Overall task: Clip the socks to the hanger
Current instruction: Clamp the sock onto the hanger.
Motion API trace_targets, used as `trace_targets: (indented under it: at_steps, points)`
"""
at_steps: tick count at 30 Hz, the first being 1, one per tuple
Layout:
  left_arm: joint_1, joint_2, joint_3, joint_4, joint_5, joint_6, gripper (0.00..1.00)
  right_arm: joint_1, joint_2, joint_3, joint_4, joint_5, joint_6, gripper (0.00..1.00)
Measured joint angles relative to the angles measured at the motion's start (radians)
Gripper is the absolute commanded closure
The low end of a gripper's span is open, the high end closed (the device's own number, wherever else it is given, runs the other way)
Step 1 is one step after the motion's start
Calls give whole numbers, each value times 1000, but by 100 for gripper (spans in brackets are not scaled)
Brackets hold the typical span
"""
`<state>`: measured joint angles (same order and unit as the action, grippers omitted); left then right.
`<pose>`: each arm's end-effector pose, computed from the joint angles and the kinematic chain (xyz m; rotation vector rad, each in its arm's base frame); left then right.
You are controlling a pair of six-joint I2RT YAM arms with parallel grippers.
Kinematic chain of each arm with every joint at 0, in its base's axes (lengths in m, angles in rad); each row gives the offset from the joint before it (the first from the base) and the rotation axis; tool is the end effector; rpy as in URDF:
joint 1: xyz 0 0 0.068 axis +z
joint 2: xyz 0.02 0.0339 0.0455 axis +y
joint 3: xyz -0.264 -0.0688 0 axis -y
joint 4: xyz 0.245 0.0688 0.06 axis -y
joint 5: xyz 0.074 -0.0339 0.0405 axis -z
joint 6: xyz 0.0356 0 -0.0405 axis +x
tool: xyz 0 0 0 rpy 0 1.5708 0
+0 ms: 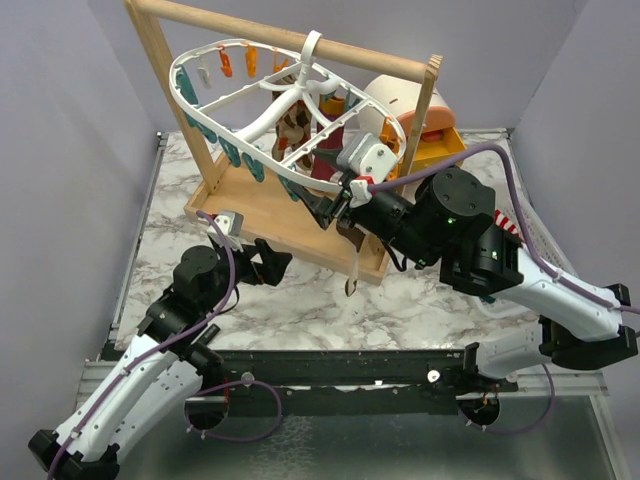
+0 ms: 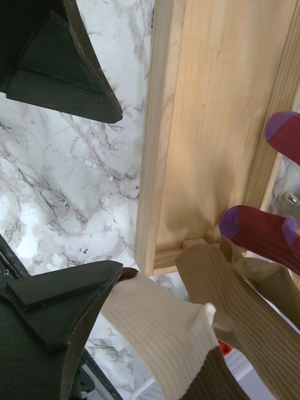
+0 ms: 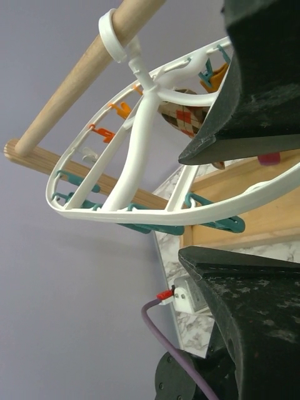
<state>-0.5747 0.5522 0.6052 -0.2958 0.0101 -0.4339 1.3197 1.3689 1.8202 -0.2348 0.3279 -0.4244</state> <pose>0.1199 -0.0781 0.2985 0.1392 1.8688 -0.7168 0.0773 0.2553 0.5561 -0.8596 1.0870 0.5284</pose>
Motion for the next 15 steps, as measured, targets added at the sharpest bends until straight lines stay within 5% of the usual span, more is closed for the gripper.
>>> trace_targets:
  at_steps: [15]
  points:
    - [0,9,-12,-6,-3,-3,2,0,-135,-209,-38,175,-57,64]
